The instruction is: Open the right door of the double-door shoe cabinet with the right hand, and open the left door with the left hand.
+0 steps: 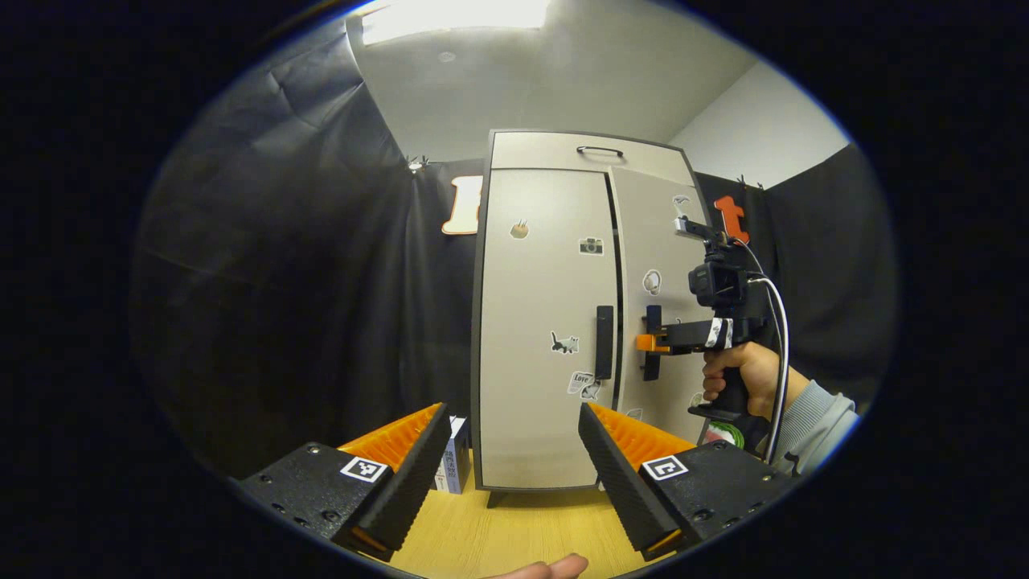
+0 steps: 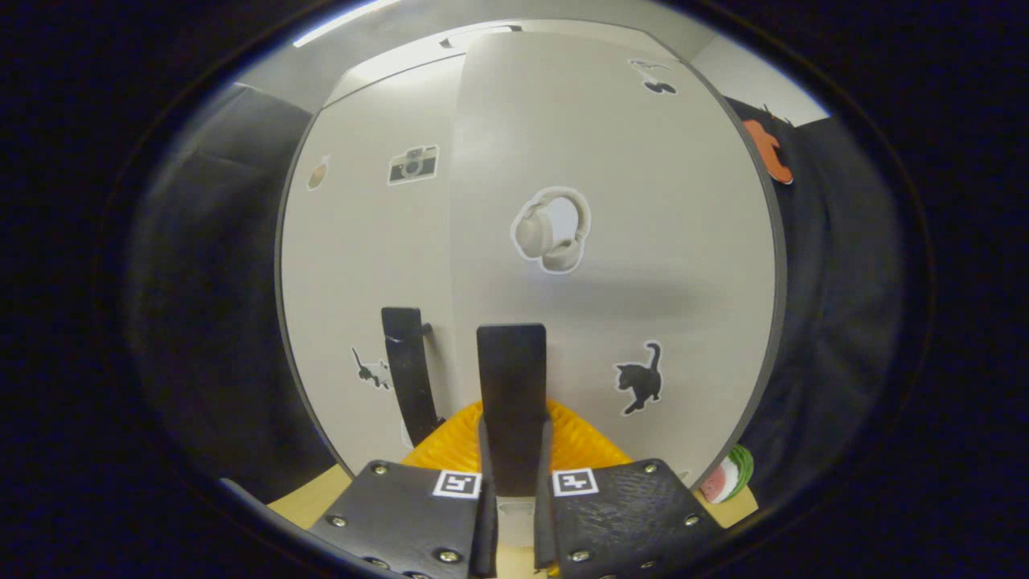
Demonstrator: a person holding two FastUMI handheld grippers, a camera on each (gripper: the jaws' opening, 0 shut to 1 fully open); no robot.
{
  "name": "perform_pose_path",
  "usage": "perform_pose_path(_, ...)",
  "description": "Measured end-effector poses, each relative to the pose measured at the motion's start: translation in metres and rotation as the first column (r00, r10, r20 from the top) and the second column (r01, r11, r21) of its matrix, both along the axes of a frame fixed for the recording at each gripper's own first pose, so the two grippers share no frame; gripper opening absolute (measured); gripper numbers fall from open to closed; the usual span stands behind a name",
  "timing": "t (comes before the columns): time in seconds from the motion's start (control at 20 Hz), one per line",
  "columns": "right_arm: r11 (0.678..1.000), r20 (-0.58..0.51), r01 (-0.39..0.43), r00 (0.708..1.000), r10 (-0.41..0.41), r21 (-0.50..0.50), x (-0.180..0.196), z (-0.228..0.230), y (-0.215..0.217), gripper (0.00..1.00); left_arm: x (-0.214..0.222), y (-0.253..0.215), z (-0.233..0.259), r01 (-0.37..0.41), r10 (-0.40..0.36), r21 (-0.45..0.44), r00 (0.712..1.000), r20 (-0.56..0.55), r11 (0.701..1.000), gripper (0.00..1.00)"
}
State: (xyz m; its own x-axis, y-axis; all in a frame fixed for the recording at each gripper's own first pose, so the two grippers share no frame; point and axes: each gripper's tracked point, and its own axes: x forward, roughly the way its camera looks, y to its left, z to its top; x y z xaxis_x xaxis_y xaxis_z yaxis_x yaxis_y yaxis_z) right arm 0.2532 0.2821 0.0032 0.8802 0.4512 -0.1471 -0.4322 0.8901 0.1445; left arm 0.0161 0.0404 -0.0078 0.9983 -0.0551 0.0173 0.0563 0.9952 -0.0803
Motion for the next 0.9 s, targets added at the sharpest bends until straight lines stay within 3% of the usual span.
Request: perform_pose_path(0.9, 0.996, 0.008, -0.088, 0.996, 0.087, 0.008, -0.063, 0.001, -0.088, 0.18, -0.034, -0.032, 0.013, 0.004, -0.004, -0.011, 1.0, 0.008, 1.0, 0.99)
